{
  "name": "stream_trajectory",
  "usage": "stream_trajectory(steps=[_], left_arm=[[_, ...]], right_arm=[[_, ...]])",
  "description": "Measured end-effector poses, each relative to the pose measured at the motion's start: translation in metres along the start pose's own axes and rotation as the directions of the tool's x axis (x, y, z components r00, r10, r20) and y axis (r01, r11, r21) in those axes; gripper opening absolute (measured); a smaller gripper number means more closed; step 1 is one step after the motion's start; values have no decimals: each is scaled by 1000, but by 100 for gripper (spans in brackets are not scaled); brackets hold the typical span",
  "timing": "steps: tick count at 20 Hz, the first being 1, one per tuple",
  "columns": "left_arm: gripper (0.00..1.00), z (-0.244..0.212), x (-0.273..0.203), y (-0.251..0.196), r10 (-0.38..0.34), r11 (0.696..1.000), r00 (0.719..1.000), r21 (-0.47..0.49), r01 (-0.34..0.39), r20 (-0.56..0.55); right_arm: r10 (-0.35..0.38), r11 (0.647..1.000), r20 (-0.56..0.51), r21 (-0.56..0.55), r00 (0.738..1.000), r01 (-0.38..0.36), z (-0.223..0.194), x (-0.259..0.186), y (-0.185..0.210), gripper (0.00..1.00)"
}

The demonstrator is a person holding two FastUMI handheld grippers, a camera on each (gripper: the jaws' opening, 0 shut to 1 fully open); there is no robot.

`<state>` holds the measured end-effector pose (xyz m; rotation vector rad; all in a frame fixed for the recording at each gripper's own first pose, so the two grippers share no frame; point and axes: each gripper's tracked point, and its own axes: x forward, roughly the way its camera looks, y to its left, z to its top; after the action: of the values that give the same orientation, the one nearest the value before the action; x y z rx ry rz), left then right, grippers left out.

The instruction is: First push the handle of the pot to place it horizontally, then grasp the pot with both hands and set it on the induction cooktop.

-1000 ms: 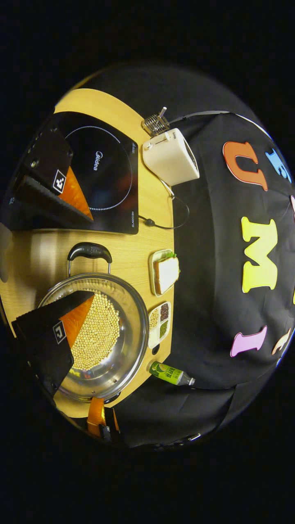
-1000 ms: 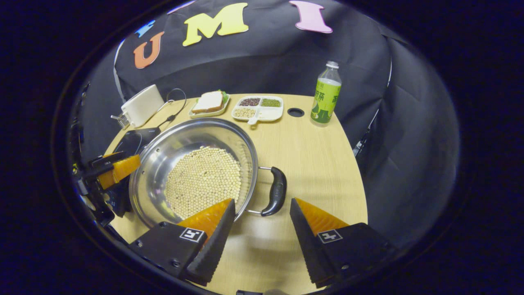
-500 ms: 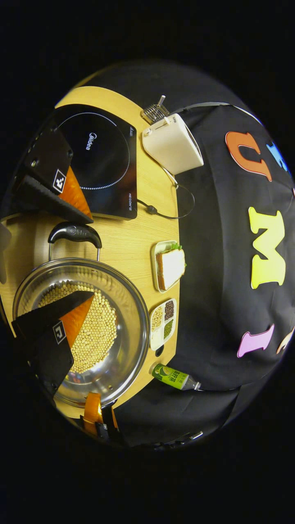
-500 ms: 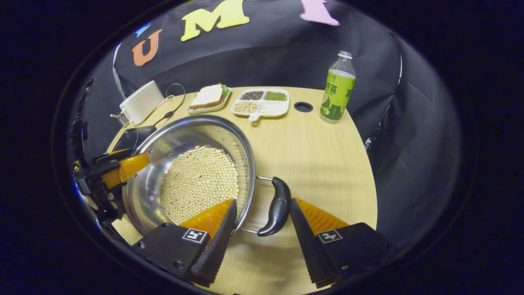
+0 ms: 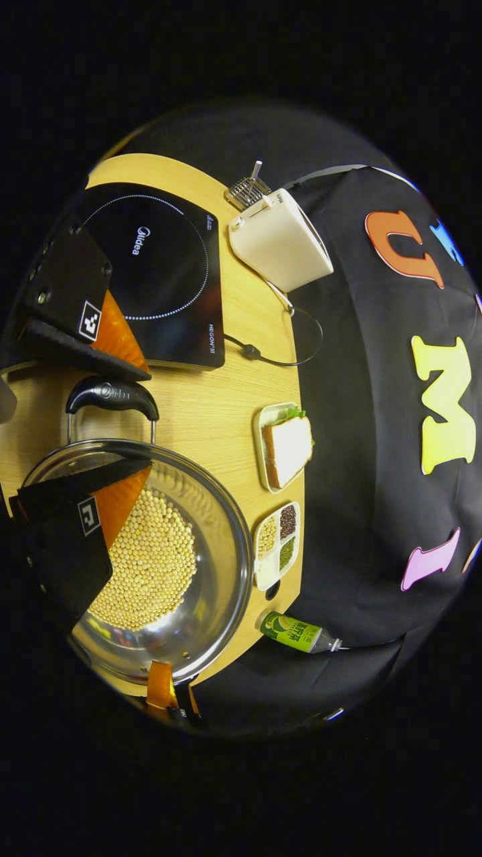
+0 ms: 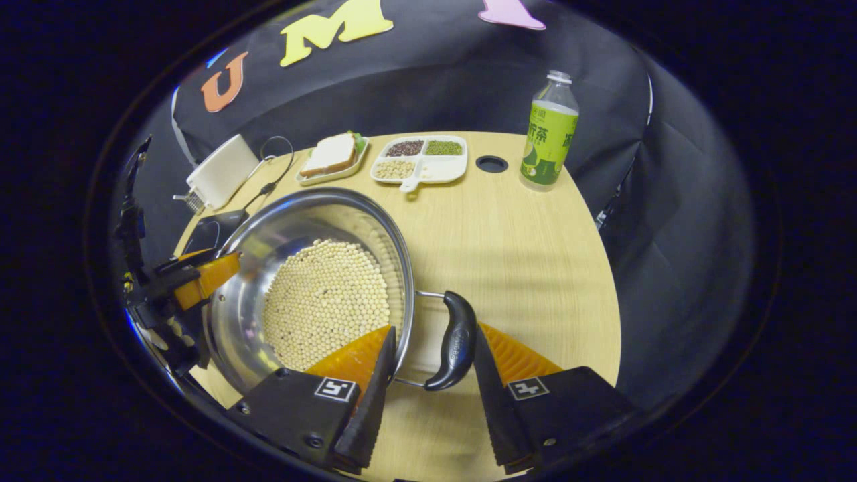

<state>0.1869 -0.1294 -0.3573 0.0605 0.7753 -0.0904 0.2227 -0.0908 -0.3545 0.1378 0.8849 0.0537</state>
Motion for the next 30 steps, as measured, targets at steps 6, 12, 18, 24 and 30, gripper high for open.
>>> stream_trajectory(steps=[6,12,18,24,30], left_arm=[[65,-2,-4,-1,-6,1000,1000,1,6,-16],[61,1,-19,-2,-20,1000,1000,-7,20,-4],[61,9,-42,16,-19,1000,999,-6,19,32],[61,13,-71,53,1,1000,998,-8,-1,68],[72,7,-97,96,32,999,996,-19,-30,86]], right_arm=[[-21,1000,-12,-1,1000,21,-1,-3,0,60],[-30,1000,4,10,1000,29,-5,-20,1,55],[-27,1000,39,-4,999,27,-1,-44,22,55],[-7,1000,71,-19,997,8,0,-67,62,55],[20,999,84,-41,996,-17,-4,-81,113,55]])
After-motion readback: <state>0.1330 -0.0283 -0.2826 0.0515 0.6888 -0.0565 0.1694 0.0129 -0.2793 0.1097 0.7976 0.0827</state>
